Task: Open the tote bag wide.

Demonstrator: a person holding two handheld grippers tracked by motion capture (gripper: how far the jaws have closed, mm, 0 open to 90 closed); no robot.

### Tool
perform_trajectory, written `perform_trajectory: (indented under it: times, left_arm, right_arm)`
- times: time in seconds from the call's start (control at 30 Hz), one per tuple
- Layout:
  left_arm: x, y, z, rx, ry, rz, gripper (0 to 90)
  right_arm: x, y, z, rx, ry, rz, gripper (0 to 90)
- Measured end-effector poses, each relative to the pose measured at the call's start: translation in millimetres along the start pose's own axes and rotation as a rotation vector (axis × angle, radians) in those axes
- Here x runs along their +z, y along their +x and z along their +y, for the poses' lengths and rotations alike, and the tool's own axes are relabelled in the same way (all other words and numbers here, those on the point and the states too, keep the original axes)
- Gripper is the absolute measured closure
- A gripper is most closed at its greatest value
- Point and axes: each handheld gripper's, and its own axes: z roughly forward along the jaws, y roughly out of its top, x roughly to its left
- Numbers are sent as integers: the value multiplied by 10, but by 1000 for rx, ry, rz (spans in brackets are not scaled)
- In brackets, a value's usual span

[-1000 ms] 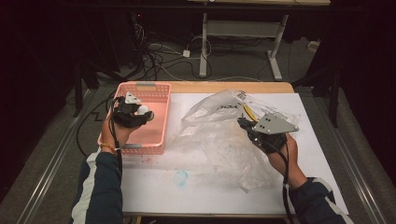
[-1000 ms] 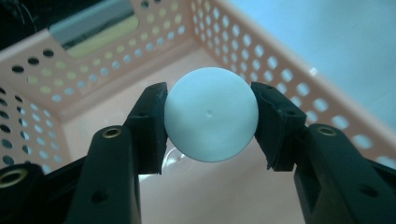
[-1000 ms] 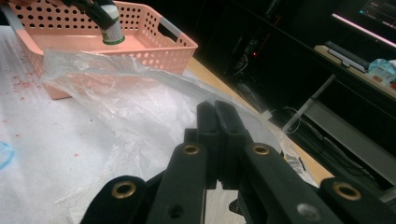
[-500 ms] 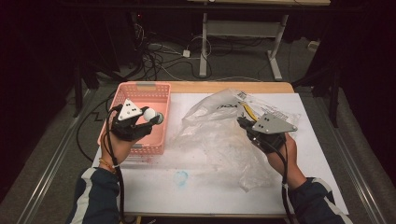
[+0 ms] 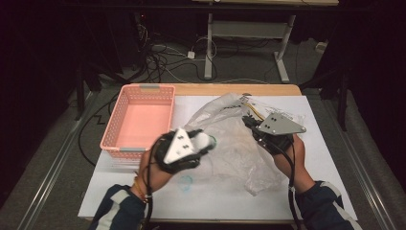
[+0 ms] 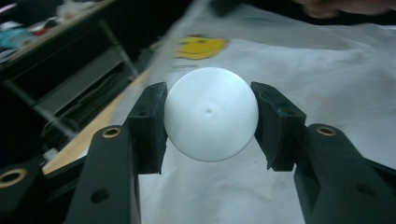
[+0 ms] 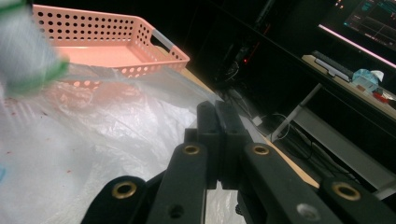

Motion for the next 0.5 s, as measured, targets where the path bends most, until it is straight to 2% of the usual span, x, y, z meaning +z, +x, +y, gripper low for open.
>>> perform_trajectory:
  times: [0.07, 0.17, 0.3, 0.37, 0.4, 0.43, 0.47, 0.5]
  left_arm:
    - [190, -98, 9, 33, 44, -20, 476]
    - [423, -156, -28, 42, 84, -56, 476]
    - [680, -168, -115, 51, 135, -64, 476]
    - [789, -155, -157, 36, 145, -65, 476]
    - [845, -148, -172, 56, 160, -47, 476]
    - [900, -134, -191, 51, 165, -30, 476]
    - [954, -103, -212, 19, 157, -43, 476]
    - [1010, -78, -227, 10, 159, -46, 475]
  right_arm:
    - [2, 6, 13, 2, -3, 1, 900]
    - [2, 21, 18, 2, -3, 9, 900]
    - [15, 42, 10, 5, -3, 17, 900]
    - [26, 56, 5, -1, -1, 25, 900]
    - [30, 65, 1, 1, 1, 26, 900]
    - [36, 72, -2, 1, 3, 30, 900]
    - [41, 78, -5, -4, 5, 32, 900]
    - [44, 86, -14, -9, 10, 37, 900]
